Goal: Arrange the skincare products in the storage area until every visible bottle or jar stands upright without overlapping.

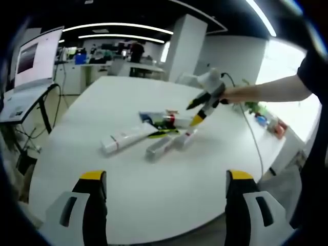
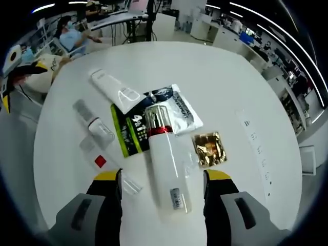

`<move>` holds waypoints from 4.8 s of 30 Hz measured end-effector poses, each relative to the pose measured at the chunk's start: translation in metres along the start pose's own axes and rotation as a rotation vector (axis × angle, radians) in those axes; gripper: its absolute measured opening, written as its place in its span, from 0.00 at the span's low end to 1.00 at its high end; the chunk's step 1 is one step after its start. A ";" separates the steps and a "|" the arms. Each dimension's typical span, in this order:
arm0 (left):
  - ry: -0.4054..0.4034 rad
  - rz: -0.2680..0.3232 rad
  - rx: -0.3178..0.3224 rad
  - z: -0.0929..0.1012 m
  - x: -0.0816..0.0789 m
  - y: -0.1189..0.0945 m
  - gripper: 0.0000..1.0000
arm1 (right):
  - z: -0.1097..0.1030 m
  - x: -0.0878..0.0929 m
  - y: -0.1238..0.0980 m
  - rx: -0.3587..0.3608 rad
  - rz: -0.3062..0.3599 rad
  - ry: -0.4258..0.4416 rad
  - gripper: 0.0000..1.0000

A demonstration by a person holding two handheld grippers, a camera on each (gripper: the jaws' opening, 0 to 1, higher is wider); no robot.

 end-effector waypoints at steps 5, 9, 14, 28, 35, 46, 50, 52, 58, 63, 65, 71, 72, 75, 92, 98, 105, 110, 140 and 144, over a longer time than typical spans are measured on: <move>-0.002 -0.007 -0.003 0.000 0.000 0.000 0.88 | 0.002 0.003 0.009 -0.007 -0.007 0.001 0.63; 0.000 -0.014 0.001 0.000 0.001 0.000 0.88 | 0.001 0.001 0.015 -0.017 -0.009 -0.005 0.62; -0.002 -0.022 -0.003 -0.001 0.002 0.000 0.88 | 0.002 -0.002 0.024 -0.031 -0.018 -0.031 0.60; -0.021 -0.018 0.005 -0.005 0.003 0.001 0.89 | 0.004 -0.002 0.042 -0.063 -0.043 -0.066 0.53; -0.029 -0.022 -0.001 -0.007 0.005 0.001 0.88 | 0.001 -0.005 0.044 -0.086 -0.054 -0.076 0.52; -0.034 -0.027 -0.004 -0.008 0.006 0.002 0.88 | 0.003 -0.002 0.051 -0.133 -0.051 -0.083 0.49; -0.035 -0.029 -0.006 -0.011 0.008 0.002 0.87 | 0.008 -0.001 0.053 -0.139 -0.055 -0.081 0.46; -0.035 -0.030 -0.009 -0.013 0.009 0.002 0.87 | 0.008 -0.003 0.053 -0.146 -0.058 -0.087 0.45; -0.041 -0.029 -0.014 -0.016 0.010 0.001 0.87 | 0.011 -0.002 0.053 -0.153 -0.065 -0.086 0.42; -0.041 -0.033 -0.015 -0.019 0.011 0.001 0.87 | 0.006 -0.003 0.050 -0.154 -0.060 -0.124 0.39; -0.040 -0.035 -0.016 -0.020 0.012 0.001 0.86 | 0.009 -0.005 0.052 -0.160 -0.053 -0.163 0.37; -0.039 -0.039 -0.017 -0.022 0.013 0.001 0.86 | 0.004 -0.008 0.053 -0.167 -0.052 -0.211 0.31; -0.040 -0.040 -0.018 -0.022 0.013 0.001 0.86 | 0.004 -0.008 0.053 -0.167 -0.053 -0.210 0.31; -0.041 -0.040 -0.019 -0.022 0.013 0.001 0.86 | 0.005 -0.009 0.055 -0.170 -0.060 -0.198 0.30; -0.040 -0.035 -0.021 -0.012 0.007 0.002 0.85 | 0.007 -0.009 0.056 -0.167 -0.060 -0.171 0.29; -0.044 -0.033 -0.020 -0.009 0.006 0.002 0.85 | 0.003 -0.015 0.055 -0.160 -0.068 -0.176 0.29; -0.044 -0.033 -0.021 -0.009 0.005 0.002 0.85 | 0.002 -0.015 0.046 -0.152 -0.036 -0.136 0.28; -0.038 -0.037 -0.020 -0.008 0.004 0.002 0.85 | 0.008 -0.014 0.036 -0.147 -0.001 -0.092 0.28; -0.005 -0.039 0.000 -0.010 0.008 0.001 0.84 | 0.008 0.018 -0.027 -0.074 0.151 0.154 0.28; -0.030 -0.024 0.002 -0.008 0.006 0.001 0.84 | 0.006 0.024 -0.034 -0.078 0.158 0.166 0.28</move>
Point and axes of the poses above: the point that each gripper's makers call its tool centre point, and the gripper's own axes: y roughly forward along the fingers, z roughly to its right, x roughly out of its underside, the point moved 7 cm from there along -y, roughly backward along the fingers, and after that the axes turned 7 degrees about x, right-handed, at the moved point
